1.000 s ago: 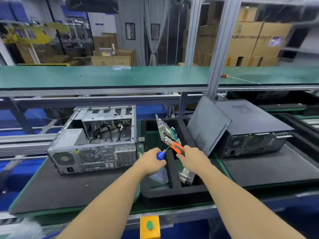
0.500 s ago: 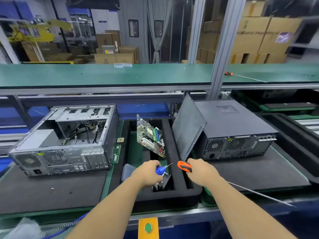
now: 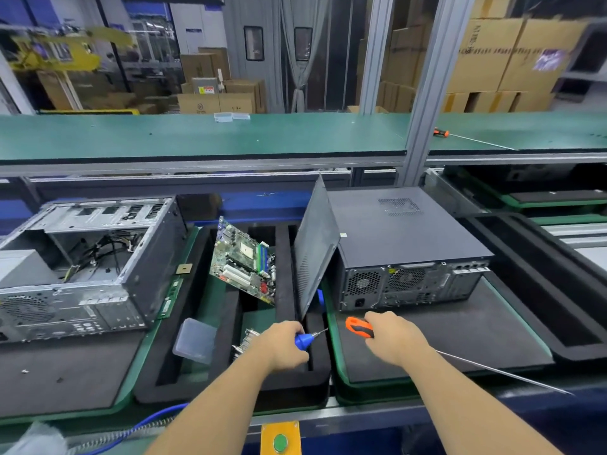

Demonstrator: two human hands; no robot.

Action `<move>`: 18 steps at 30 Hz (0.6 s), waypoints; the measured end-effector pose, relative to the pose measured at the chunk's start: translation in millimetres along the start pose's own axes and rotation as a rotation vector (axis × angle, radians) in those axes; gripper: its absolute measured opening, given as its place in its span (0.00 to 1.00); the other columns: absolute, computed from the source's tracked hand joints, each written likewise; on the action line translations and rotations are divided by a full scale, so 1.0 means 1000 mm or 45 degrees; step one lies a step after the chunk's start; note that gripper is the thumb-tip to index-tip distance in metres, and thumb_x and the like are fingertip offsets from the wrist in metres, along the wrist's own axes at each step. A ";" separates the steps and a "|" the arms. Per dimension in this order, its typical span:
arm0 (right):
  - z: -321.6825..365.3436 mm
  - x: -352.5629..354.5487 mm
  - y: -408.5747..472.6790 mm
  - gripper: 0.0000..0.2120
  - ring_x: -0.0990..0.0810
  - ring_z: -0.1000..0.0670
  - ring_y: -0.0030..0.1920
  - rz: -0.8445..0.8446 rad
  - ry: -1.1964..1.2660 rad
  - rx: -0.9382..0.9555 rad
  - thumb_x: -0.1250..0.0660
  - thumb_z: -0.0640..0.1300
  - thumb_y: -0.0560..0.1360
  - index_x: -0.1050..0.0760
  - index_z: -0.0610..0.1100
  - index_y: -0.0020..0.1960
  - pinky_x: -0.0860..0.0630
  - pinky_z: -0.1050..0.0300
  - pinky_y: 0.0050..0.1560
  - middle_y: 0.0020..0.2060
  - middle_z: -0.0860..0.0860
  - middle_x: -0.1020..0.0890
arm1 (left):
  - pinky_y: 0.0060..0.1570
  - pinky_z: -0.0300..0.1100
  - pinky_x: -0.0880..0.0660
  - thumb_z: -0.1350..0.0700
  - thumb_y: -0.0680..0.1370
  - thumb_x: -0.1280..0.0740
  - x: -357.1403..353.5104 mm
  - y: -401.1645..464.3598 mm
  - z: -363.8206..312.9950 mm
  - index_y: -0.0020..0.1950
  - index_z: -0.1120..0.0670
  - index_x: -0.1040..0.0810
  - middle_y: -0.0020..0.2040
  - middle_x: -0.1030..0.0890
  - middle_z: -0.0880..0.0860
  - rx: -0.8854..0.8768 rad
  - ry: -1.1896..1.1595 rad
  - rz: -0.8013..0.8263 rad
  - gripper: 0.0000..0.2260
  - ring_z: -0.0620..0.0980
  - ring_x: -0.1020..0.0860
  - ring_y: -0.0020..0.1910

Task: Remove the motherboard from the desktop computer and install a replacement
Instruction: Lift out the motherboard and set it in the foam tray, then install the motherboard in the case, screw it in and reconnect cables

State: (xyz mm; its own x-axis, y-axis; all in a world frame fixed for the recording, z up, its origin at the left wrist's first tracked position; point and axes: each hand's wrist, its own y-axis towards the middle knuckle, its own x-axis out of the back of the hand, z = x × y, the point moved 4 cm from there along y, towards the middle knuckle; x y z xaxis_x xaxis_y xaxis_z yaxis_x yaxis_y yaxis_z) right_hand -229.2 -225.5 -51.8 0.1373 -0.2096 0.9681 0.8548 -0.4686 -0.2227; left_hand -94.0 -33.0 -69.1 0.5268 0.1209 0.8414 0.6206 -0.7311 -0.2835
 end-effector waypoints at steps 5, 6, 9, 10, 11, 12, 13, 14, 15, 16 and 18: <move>0.001 -0.007 0.009 0.04 0.25 0.45 0.42 0.019 0.009 0.014 0.40 0.48 0.74 0.34 0.50 0.47 0.27 0.53 0.42 0.41 0.51 0.27 | 0.49 0.42 0.25 0.50 0.67 0.33 -0.005 0.004 0.016 0.53 0.46 0.24 0.49 0.22 0.46 0.034 0.026 0.040 0.14 0.51 0.23 0.48; 0.003 -0.008 0.011 0.05 0.25 0.45 0.42 0.027 0.011 0.020 0.40 0.48 0.74 0.34 0.50 0.48 0.28 0.53 0.42 0.40 0.51 0.27 | 0.51 0.43 0.24 0.50 0.67 0.34 -0.006 0.005 0.019 0.54 0.46 0.24 0.50 0.22 0.46 0.032 0.023 0.033 0.15 0.51 0.22 0.49; 0.009 -0.017 0.016 0.07 0.25 0.43 0.44 0.079 -0.014 0.055 0.41 0.47 0.73 0.34 0.50 0.51 0.28 0.52 0.43 0.44 0.50 0.26 | 0.54 0.44 0.24 0.49 0.68 0.33 -0.006 0.007 0.024 0.57 0.47 0.23 0.52 0.22 0.47 0.032 0.013 0.020 0.17 0.51 0.24 0.51; 0.011 -0.021 0.018 0.08 0.25 0.43 0.47 0.103 -0.031 0.070 0.41 0.47 0.74 0.34 0.49 0.53 0.28 0.51 0.45 0.47 0.49 0.25 | 0.55 0.44 0.24 0.49 0.69 0.33 -0.006 0.008 0.026 0.57 0.47 0.23 0.53 0.21 0.47 0.036 0.005 0.019 0.17 0.51 0.24 0.51; 0.013 -0.025 0.020 0.09 0.24 0.42 0.50 0.120 -0.064 0.084 0.41 0.45 0.75 0.33 0.49 0.55 0.28 0.51 0.46 0.50 0.48 0.24 | 0.55 0.45 0.24 0.49 0.69 0.33 -0.006 0.009 0.029 0.57 0.48 0.23 0.54 0.21 0.48 0.038 -0.006 0.018 0.16 0.51 0.23 0.52; 0.014 -0.029 0.022 0.10 0.24 0.42 0.54 0.130 -0.121 0.100 0.41 0.43 0.76 0.33 0.49 0.56 0.29 0.50 0.48 0.54 0.47 0.23 | 0.55 0.46 0.24 0.50 0.70 0.33 -0.006 0.010 0.031 0.56 0.49 0.23 0.53 0.20 0.48 0.042 -0.019 0.018 0.15 0.52 0.23 0.52; 0.015 -0.033 0.024 0.11 0.25 0.42 0.56 0.131 -0.202 0.121 0.41 0.41 0.76 0.33 0.49 0.58 0.29 0.49 0.50 0.56 0.47 0.23 | 0.55 0.46 0.24 0.50 0.70 0.33 -0.006 0.011 0.034 0.55 0.49 0.23 0.53 0.20 0.48 0.047 -0.031 0.017 0.14 0.52 0.22 0.52; 0.015 -0.037 0.026 0.13 0.26 0.42 0.59 0.130 -0.294 0.142 0.40 0.40 0.76 0.32 0.49 0.60 0.29 0.48 0.53 0.57 0.47 0.23 | 0.54 0.46 0.24 0.50 0.70 0.33 -0.006 0.012 0.037 0.54 0.49 0.23 0.52 0.20 0.48 0.057 -0.040 0.014 0.14 0.52 0.22 0.52; 0.013 -0.041 0.028 0.15 0.27 0.43 0.61 0.133 -0.374 0.153 0.39 0.38 0.76 0.32 0.49 0.62 0.30 0.47 0.56 0.59 0.47 0.24 | 0.54 0.45 0.24 0.50 0.70 0.33 -0.006 0.012 0.040 0.54 0.48 0.23 0.52 0.20 0.48 0.070 -0.047 0.013 0.13 0.52 0.22 0.51; 0.010 -0.045 0.030 0.18 0.28 0.43 0.62 0.132 -0.426 0.146 0.39 0.37 0.76 0.32 0.49 0.63 0.30 0.46 0.58 0.59 0.47 0.25 | 0.53 0.44 0.24 0.50 0.70 0.33 -0.007 0.013 0.043 0.55 0.47 0.23 0.53 0.20 0.49 0.085 -0.056 0.014 0.13 0.52 0.22 0.51; -0.001 -0.049 0.034 0.22 0.29 0.43 0.63 0.104 -0.440 0.072 0.39 0.35 0.76 0.33 0.51 0.66 0.30 0.47 0.58 0.60 0.48 0.26 | 0.54 0.44 0.24 0.51 0.71 0.32 -0.008 0.016 0.049 0.57 0.48 0.23 0.55 0.20 0.49 0.104 -0.076 0.020 0.15 0.52 0.22 0.52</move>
State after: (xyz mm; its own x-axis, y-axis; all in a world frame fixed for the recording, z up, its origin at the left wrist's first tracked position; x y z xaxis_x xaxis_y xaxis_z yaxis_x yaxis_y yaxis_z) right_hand -207.3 -232.0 -106.9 0.3592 0.0623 0.9312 0.8589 -0.4124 -0.3037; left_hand -59.8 -12.8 -102.9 0.5691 0.1515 0.8082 0.6560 -0.6762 -0.3352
